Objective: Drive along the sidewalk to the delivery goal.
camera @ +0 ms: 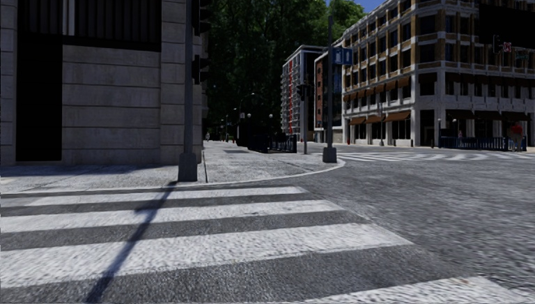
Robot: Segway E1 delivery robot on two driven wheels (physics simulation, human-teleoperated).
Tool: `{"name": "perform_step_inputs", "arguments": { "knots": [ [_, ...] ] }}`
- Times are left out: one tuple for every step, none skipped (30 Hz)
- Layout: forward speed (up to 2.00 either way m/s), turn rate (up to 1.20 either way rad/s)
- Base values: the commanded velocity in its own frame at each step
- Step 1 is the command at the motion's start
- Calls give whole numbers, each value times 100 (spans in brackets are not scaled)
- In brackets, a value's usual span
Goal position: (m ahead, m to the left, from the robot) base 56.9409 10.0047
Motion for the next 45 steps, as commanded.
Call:
{"name": "perform_step_inputs", "arguments": {
  "knots": [
    [156,5],
    [156,6],
    [156,6],
    [156,6],
    [155,9],
    [154,10],
    [153,12],
    [150,21],
    [150,21],
    [148,29],
    [147,31],
    [146,31],
    [146,31],
    [146,32],
    [146,32],
    [146,32],
    [146,32],
    [146,32],
    [140,32],
    [136,32],
    [135,32],
    [135,32],
    [135,22],
    [135,22],
    [135,2],
    [135,0],
    [135,0],
    [135,0],
    [135,0],
    [135,0],
    [135,0],
    [135,0],
    [135,0],
    [135,0],
    [136,0],
    [136,0],
    [136,0],
    [136,0],
    [136,0],
    [136,0],
    [136,0],
    [136,0],
    [136,0],
    [136,0],
    [136,0]
  ]
}}
